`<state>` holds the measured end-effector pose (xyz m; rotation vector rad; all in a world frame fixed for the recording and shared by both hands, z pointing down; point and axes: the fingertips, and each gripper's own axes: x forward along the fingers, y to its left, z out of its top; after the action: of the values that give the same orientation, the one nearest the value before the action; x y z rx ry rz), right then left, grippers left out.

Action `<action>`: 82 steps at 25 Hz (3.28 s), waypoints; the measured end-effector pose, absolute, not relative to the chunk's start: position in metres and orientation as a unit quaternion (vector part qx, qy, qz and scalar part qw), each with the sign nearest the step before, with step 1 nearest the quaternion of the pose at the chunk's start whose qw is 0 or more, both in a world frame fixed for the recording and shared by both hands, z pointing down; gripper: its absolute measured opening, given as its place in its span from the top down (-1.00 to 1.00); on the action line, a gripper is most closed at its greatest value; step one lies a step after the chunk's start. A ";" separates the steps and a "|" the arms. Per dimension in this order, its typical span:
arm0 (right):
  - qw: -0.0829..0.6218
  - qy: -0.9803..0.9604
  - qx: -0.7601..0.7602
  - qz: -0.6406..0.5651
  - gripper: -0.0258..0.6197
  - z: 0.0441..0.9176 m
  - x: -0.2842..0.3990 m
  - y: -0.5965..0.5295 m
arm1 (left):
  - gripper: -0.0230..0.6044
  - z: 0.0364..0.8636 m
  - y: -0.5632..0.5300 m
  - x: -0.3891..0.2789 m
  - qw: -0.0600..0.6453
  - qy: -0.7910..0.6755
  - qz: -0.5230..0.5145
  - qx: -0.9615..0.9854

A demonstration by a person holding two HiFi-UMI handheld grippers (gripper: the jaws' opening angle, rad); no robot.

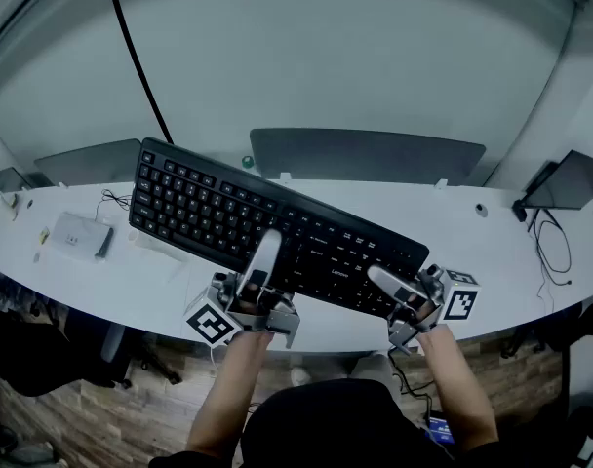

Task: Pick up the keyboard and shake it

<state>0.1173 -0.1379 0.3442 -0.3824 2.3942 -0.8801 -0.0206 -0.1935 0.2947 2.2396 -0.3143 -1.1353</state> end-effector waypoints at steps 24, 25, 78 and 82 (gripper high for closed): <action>0.306 0.888 -0.134 -0.316 0.63 0.340 0.121 -0.130 | 0.63 0.297 -0.194 -0.022 0.340 -0.105 -0.452 0.818; 0.310 0.887 -0.133 -0.316 0.63 0.340 0.125 -0.129 | 0.63 0.297 -0.194 -0.022 0.341 -0.105 -0.456 0.816; -0.192 0.963 -0.034 -0.188 0.30 0.311 0.050 -0.141 | 0.63 0.302 -0.162 -0.015 0.302 -0.101 -0.408 0.855; -0.209 0.954 -0.017 -0.214 0.30 0.321 0.045 -0.136 | 0.63 0.303 -0.160 -0.017 0.299 -0.093 -0.406 0.859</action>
<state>0.0453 -0.1362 0.3207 -0.0637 3.4759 -0.7800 -0.0167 -0.1602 0.3025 2.2805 -0.2464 -1.0782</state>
